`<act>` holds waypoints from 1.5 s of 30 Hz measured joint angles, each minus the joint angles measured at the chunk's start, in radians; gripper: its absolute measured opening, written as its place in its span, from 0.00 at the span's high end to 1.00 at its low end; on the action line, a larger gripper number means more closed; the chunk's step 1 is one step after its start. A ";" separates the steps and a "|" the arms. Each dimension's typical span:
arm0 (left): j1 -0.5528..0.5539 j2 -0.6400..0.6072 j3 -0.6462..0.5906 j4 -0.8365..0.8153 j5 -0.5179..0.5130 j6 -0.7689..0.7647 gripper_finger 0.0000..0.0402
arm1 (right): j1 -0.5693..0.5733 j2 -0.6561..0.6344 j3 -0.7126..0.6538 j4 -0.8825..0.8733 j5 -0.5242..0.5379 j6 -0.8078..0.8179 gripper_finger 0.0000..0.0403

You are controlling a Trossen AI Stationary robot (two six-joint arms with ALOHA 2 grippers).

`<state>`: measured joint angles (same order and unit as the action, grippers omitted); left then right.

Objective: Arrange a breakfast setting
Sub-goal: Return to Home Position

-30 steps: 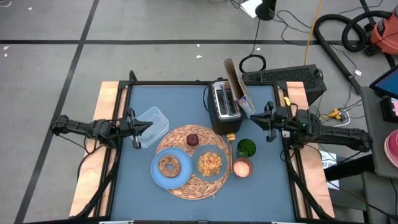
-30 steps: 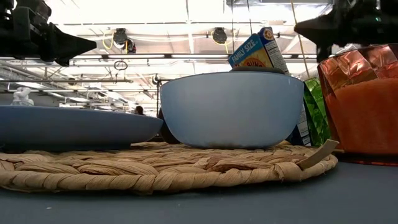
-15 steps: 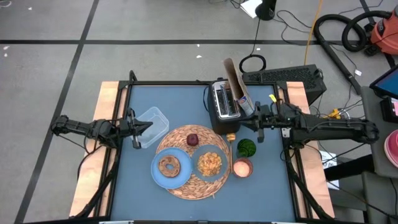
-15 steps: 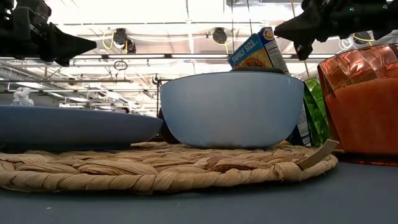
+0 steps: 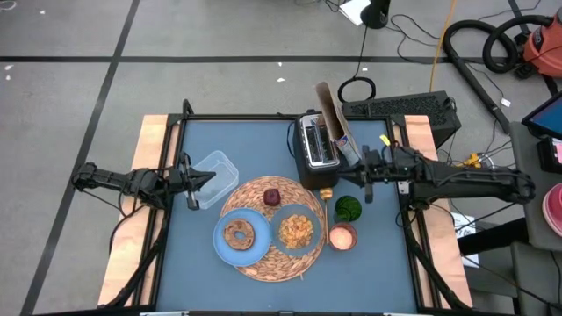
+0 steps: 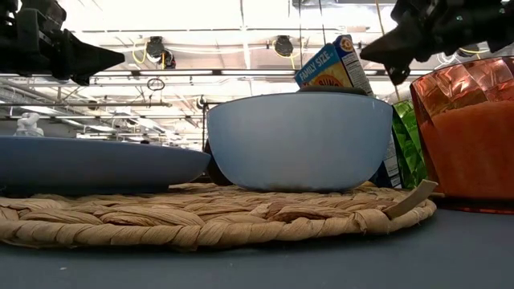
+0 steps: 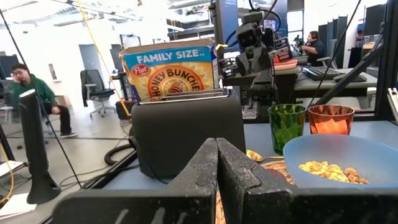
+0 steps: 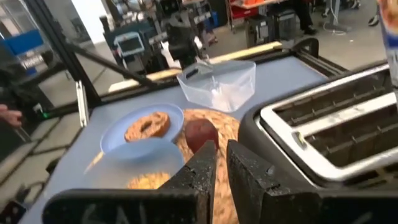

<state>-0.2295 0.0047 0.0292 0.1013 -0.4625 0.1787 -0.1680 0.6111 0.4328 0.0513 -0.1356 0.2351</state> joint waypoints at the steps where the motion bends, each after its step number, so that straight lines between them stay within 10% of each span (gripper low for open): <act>1: 0.000 0.000 0.000 0.000 0.000 0.000 0.99 | 0.000 -0.011 0.000 -0.021 0.000 -0.011 0.92; 10: 0.000 0.000 0.000 0.000 0.000 0.000 0.99 | 0.000 -0.189 -0.002 -0.285 0.000 -0.039 0.92; 45: 0.000 0.000 0.000 0.001 0.000 0.000 0.99 | -0.001 -0.609 -0.340 -0.119 0.001 -0.141 0.92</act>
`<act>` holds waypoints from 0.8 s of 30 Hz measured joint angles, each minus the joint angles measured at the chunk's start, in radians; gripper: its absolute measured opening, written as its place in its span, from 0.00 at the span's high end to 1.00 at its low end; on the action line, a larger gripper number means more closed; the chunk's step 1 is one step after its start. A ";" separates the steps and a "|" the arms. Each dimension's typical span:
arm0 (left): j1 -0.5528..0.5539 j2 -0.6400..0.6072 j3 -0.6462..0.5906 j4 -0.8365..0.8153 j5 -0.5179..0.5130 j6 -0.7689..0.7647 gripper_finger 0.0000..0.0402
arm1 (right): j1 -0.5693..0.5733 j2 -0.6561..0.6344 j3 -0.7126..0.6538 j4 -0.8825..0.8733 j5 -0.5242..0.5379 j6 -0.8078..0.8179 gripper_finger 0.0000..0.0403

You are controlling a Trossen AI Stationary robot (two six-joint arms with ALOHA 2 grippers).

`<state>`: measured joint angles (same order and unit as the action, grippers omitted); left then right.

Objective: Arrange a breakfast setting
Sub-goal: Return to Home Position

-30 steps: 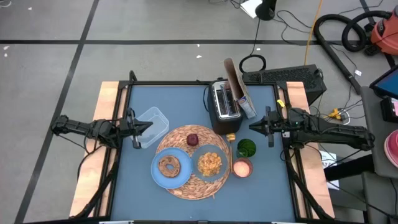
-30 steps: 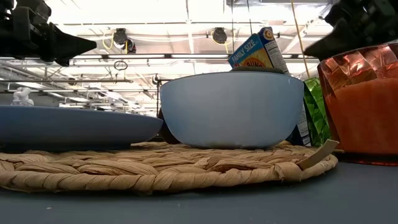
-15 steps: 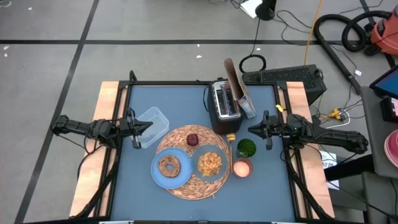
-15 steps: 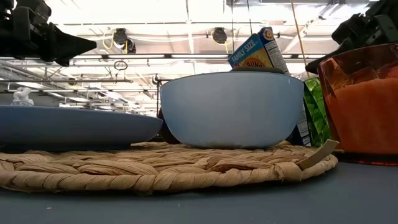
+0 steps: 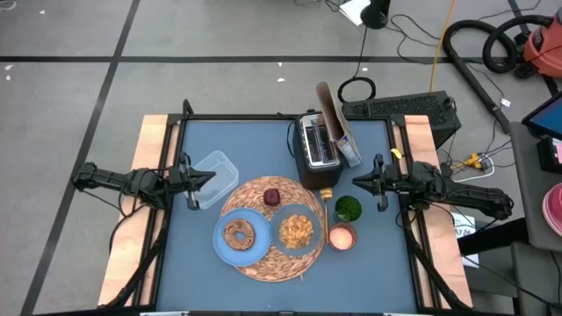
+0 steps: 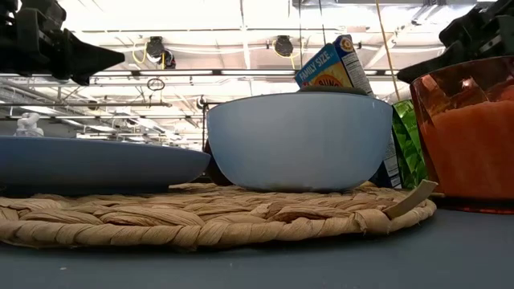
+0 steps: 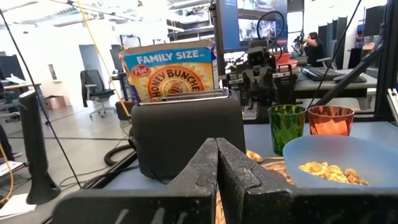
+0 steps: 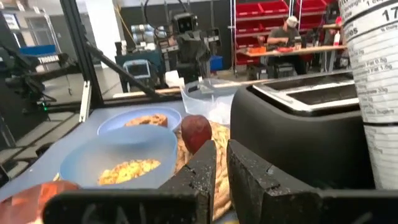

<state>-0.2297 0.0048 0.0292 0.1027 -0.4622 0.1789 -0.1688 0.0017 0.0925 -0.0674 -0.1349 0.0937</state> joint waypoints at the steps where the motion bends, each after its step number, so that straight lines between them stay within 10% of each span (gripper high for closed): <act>1: 0.000 0.000 0.000 0.004 0.000 0.000 0.99 | 0.000 0.000 -0.007 0.008 0.000 -0.002 0.92; 24: 0.000 0.000 0.000 0.004 0.000 0.000 0.99 | 0.000 0.014 -0.076 0.105 0.032 -0.061 0.92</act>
